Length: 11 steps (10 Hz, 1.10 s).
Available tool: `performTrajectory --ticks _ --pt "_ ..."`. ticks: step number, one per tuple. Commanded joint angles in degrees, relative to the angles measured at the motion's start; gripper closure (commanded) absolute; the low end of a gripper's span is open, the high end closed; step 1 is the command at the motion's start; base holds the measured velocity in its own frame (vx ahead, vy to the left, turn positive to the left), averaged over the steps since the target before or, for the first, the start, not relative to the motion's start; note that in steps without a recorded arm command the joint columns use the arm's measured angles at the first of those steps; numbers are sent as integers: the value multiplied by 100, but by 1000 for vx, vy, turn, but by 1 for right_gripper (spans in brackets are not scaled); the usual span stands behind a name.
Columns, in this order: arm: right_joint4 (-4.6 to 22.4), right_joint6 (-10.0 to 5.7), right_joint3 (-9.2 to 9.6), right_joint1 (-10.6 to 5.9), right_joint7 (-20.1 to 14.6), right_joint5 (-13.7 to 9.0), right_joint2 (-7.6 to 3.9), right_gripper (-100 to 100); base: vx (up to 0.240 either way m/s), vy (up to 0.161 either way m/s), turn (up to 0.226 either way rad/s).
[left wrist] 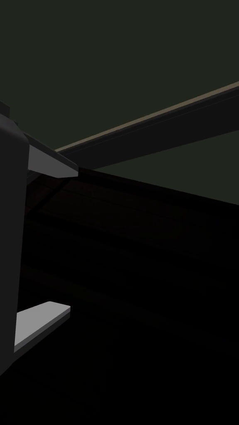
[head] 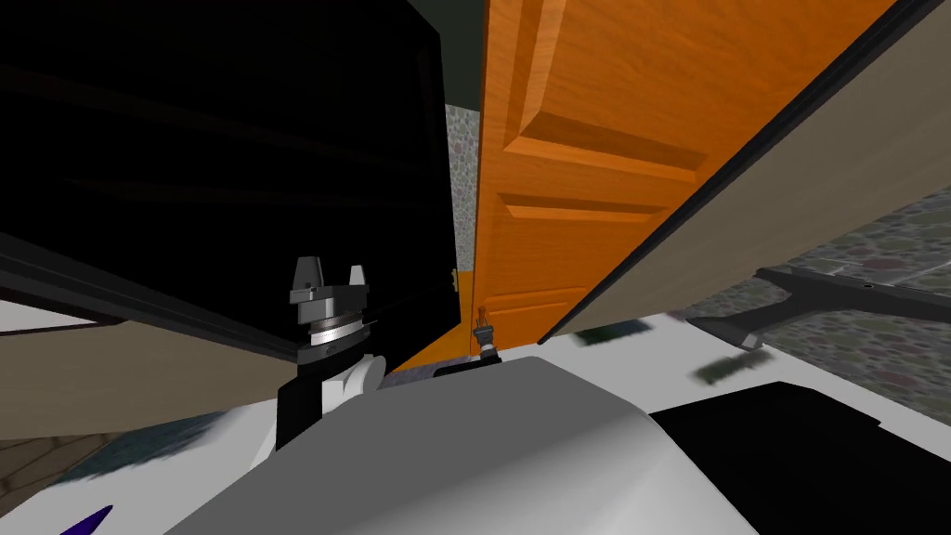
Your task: Push the door open
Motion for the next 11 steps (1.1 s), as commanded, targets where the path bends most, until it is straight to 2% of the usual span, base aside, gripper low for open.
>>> performTrajectory --ticks 1,2,3,4,5,6,7,8,9,10,11 --pt "-18 -6 -253 -25 18 -18 -53 100 14 3 141" --pt "0 -4 -386 -36 14 -19 -65 100 25 5 180" --pt "0 -4 -388 -36 14 -19 -65 100 23 3 56" --pt "19 -3 -523 -46 10 -21 -77 100 15 2 80" --pt "19 -3 -523 -46 10 -21 -77 100 7 0 62" --pt "42 -1 -691 -59 4 -22 -89 100 10 -5 117" --pt "42 -1 -691 -59 4 -22 -89 100 7 -5 63" --pt "66 1 -860 -72 -1 -24 -101 100 19 -5 139" --pt "66 1 -860 -72 -1 -24 -101 100 14 -7 55" --pt "89 3 -1029 -85 -7 -25 -113 100 15 -1 114" --pt "89 3 -1029 -85 -7 -25 -113 100 6 -6 65"
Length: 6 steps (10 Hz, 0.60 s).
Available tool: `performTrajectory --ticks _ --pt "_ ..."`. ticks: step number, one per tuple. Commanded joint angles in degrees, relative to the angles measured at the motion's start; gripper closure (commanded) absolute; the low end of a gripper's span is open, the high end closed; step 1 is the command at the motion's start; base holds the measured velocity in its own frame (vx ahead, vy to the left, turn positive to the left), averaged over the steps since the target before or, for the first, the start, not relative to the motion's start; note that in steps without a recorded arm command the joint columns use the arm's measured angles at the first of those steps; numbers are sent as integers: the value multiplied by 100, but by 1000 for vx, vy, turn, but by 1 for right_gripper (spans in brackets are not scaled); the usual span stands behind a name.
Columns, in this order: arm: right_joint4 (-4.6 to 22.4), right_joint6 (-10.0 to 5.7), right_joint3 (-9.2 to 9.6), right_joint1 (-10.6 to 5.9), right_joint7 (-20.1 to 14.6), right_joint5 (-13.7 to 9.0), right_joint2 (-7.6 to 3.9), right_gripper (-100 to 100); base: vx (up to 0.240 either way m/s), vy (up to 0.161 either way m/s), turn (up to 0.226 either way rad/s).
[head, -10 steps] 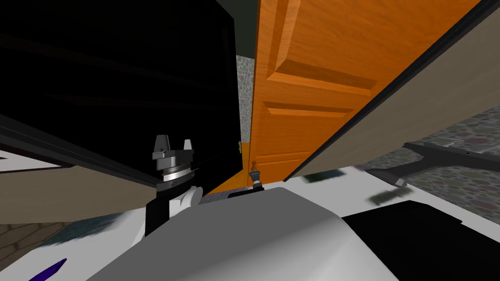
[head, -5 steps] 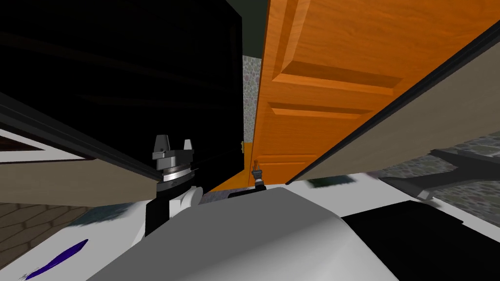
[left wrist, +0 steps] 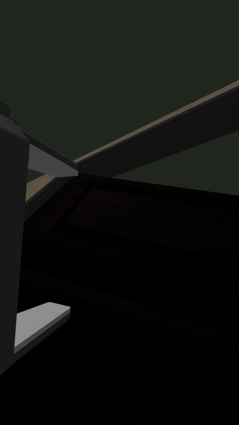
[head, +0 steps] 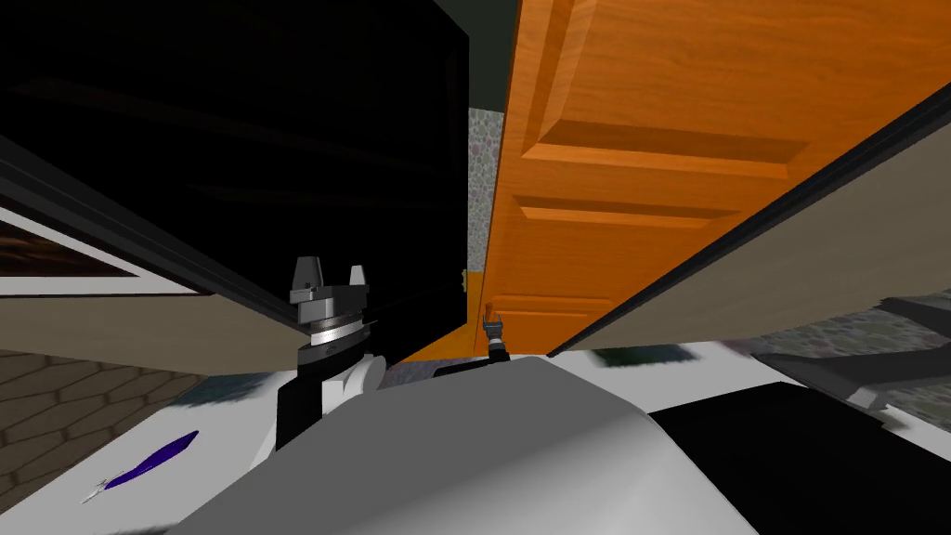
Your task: Push the door open
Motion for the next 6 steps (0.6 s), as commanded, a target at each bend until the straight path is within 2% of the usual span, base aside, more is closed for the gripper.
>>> performTrajectory --ticks 1,2,3,4,5,6 --pt "113 -42 -286 -63 -39 -36 -92 100 9 0 137" --pt "113 -42 -301 -63 -39 -36 -92 100 14 -9 71" --pt "140 -40 -463 -78 -46 -37 -103 100 22 2 145" --pt "140 -40 -497 -78 -46 -37 -103 100 18 2 67" --pt "167 -37 -649 -94 -52 -39 -113 100 19 10 153" --pt "167 -37 -694 -94 -52 -39 -113 100 14 7 80"
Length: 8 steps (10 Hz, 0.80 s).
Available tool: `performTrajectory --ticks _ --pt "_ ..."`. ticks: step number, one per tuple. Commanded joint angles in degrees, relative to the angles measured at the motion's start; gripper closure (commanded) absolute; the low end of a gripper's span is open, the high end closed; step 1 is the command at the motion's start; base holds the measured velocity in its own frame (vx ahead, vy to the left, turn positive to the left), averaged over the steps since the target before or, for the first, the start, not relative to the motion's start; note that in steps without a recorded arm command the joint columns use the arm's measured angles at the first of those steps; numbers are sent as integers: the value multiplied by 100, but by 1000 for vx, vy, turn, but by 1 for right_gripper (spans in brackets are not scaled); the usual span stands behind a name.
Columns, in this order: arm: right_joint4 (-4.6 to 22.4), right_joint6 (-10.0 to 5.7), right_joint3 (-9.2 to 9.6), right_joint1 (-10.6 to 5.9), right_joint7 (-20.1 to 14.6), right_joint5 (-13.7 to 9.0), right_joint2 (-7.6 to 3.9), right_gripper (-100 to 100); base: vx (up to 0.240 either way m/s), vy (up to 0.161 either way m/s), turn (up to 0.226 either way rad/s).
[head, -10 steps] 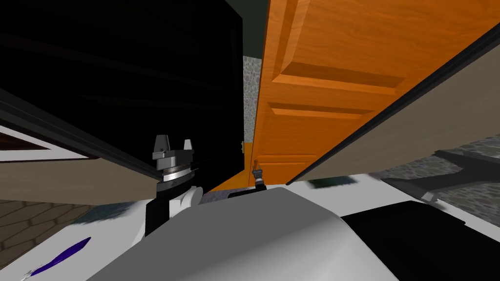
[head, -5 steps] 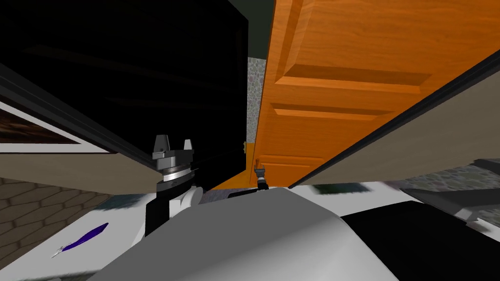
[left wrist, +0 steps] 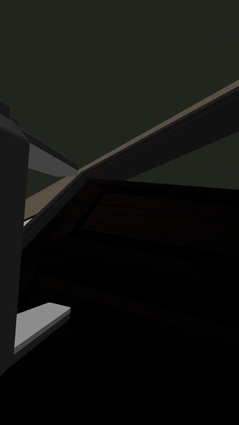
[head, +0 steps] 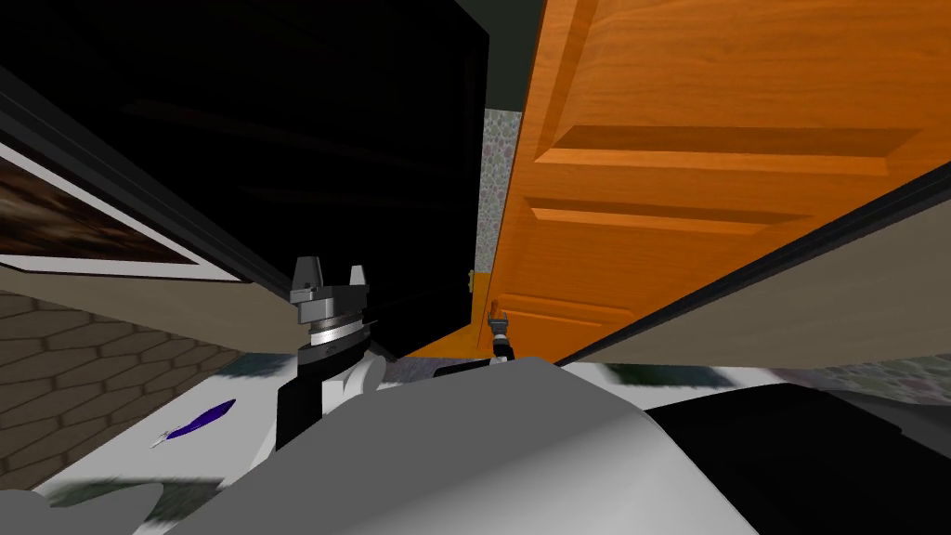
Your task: Push the door open
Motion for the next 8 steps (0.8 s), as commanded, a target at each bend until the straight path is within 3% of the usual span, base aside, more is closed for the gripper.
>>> performTrajectory --ticks 1,3,5,8 --pt "-46 -46 -286 117 39 -31 -91 100 22 0 137" --pt "-46 -46 -341 117 39 -31 -91 100 18 0 52" --pt "-16 -43 -558 98 32 -33 -99 100 9 -8 93" --pt "-16 -43 -558 98 32 -33 -99 100 7 7 -3"
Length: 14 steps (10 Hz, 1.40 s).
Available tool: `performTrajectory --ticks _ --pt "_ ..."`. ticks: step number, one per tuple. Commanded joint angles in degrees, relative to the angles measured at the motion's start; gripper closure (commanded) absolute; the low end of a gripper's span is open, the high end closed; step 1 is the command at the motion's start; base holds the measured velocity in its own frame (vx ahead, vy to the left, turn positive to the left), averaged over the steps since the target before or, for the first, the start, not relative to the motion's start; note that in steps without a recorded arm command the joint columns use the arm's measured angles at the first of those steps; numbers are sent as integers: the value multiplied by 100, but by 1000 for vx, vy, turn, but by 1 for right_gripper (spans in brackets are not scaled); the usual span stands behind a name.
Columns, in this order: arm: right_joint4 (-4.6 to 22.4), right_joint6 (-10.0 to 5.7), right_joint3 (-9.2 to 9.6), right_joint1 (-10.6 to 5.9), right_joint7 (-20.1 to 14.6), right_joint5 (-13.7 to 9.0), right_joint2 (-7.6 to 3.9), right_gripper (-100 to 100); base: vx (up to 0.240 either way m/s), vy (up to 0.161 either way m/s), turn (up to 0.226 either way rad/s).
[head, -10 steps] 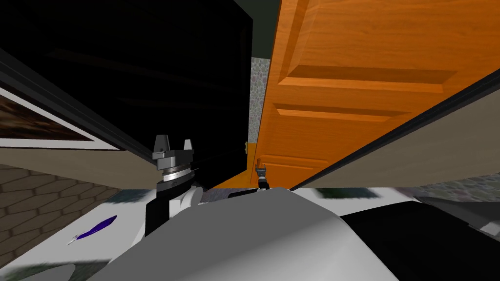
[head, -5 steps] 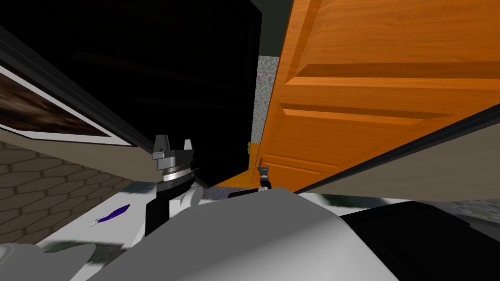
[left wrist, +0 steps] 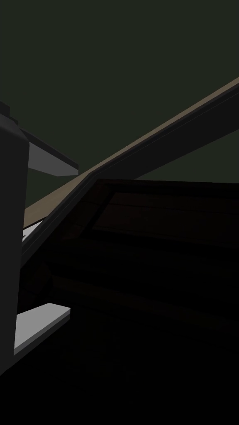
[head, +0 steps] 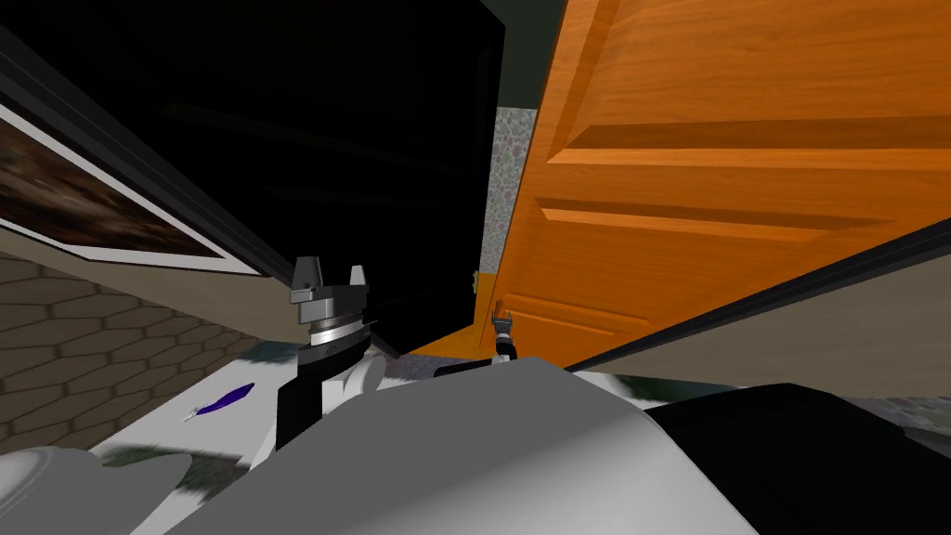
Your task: Push the door open
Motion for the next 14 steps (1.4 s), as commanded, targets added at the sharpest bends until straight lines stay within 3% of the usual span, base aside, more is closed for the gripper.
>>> performTrajectory --ticks 1,4,6,9,11,14 --pt "-74 14 -286 117 51 -67 -137 100 9 5 152" --pt "-74 14 -369 117 51 -67 -137 100 9 -3 33" --pt "-44 17 -552 98 43 -69 -145 100 12 -3 98" --pt "-44 17 -588 98 43 -69 -145 100 9 4 5" --pt "-12 20 -795 77 36 -71 -149 100 11 -9 129" --pt "-12 20 -818 77 36 -71 -149 100 11 2 -12"
